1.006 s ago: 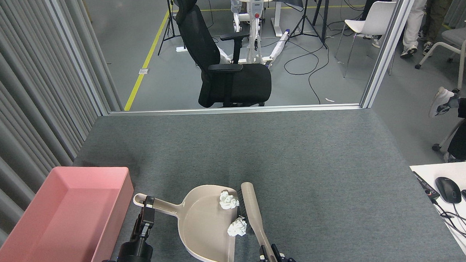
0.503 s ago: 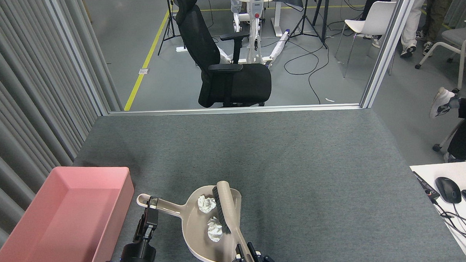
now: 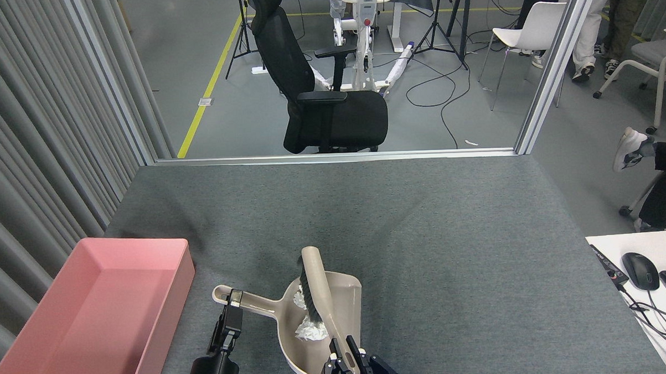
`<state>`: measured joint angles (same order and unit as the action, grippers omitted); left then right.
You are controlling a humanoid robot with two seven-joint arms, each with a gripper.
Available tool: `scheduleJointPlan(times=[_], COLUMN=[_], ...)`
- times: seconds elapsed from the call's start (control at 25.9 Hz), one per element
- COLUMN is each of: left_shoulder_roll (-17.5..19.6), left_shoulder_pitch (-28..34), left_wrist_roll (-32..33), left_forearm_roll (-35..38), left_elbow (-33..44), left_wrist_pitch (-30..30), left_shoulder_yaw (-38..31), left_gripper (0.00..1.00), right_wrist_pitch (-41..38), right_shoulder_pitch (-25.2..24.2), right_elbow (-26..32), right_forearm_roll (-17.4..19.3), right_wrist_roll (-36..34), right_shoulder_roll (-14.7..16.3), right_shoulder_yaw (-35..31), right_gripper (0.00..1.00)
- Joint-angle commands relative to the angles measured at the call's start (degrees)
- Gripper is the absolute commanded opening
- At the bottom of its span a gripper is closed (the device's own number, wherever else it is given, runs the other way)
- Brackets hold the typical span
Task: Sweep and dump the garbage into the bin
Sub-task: 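Move the brush away from the dustpan and set it down with the right gripper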
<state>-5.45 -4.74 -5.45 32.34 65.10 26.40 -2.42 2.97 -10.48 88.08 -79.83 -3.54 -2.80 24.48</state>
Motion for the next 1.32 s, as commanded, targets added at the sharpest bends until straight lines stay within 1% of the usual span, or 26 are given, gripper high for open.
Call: scheduleJointPlan(times=[0.0, 0.08, 0.19, 0.31, 0.5, 0.62, 0.74, 0.77, 0.81, 0.89, 0.93, 0.97, 1.08, 1.28], left_shoulder_roll=[0.0, 0.08, 0.08, 0.17, 0.08, 0.08, 0.26, 0.26, 0.26, 0.17, 0.17, 0.17, 0.08, 0.26], left_shoulder_pitch=[0.08, 0.08, 0.08, -0.01, -0.36, -0.54, -0.63, -0.63, -0.63, -0.63, -0.71, -0.71, -0.8, -0.98], left_wrist_roll=[0.35, 0.35, 0.35, 0.35, 0.35, 0.35, 0.44, 0.53, 0.61, 0.61, 0.61, 0.61, 0.61, 1.49], left_forearm_roll=[-0.08, -0.08, -0.08, -0.08, -0.08, -0.08, -0.17, -0.26, -0.35, -0.61, -0.61, -0.61, -0.7, -0.96], left_elbow=[0.03, 0.03, 0.03, -0.06, -0.24, -0.41, -0.59, -0.68, -0.76, -1.29, -1.47, -1.56, -1.56, -1.47], left_wrist_pitch=[-0.03, -0.03, -0.03, -0.03, -0.03, -0.03, -0.12, -0.21, -0.21, -0.21, -0.12, -0.12, -0.12, -0.21], left_shoulder_yaw=[-0.13, -0.13, -0.22, -0.22, -0.22, -0.3, -0.3, -0.39, -0.39, -0.48, -0.57, -0.66, -0.66, -0.92], left_gripper=[0.12, 0.12, 0.12, 0.12, 0.12, 0.12, 0.12, 0.12, 0.12, 0.12, 0.12, 0.12, 0.12, 0.1], right_wrist_pitch=[1.07, 2.13, 2.04, 1.86, 1.16, -0.16, -2.62, -3.06, -3.15, -3.23, -3.32, -3.76, -5.61, -5.7], right_shoulder_pitch=[0.46, 0.9, 1.33, 1.33, 0.98, 0.81, 0.46, 0.37, 0.1, -0.42, -0.69, -1.21, -2.53, -3.41], right_elbow=[0.52, 0.78, 0.96, 0.87, 0.87, 0.87, 0.69, 0.43, 0.08, -0.71, -0.98, -1.06, -1.06, -1.06], right_forearm_roll=[-0.15, -0.24, 0.11, 0.55, 3.71, 3.98, 4.07, 4.07, 4.07, 4.07, 4.07, 4.07, 3.98, 3.98], right_wrist_roll=[-0.59, -1.56, -1.65, -1.56, -1.56, -1.56, -1.56, -1.56, -1.56, -1.73, -1.82, -2.17, -3.23, -4.37], right_shoulder_roll=[0.34, 1.22, 4.03, 7.81, 12.82, 14.23, 14.49, 14.49, 14.49, 14.49, 14.4, 14.4, 14.14, 13.96], right_shoulder_yaw=[-0.75, -1.71, -7.51, -10.33, -12.96, -16.48, -20.87, -22.37, -23.77, -26.5, -27.46, -27.9, -28.17, -28.26], right_gripper=[0.0, 0.0, 0.0, 0.0, 0.0, 0.0, 0.01, 0.09, 0.25, 0.74, 0.89, 0.96, 0.98, 0.98])
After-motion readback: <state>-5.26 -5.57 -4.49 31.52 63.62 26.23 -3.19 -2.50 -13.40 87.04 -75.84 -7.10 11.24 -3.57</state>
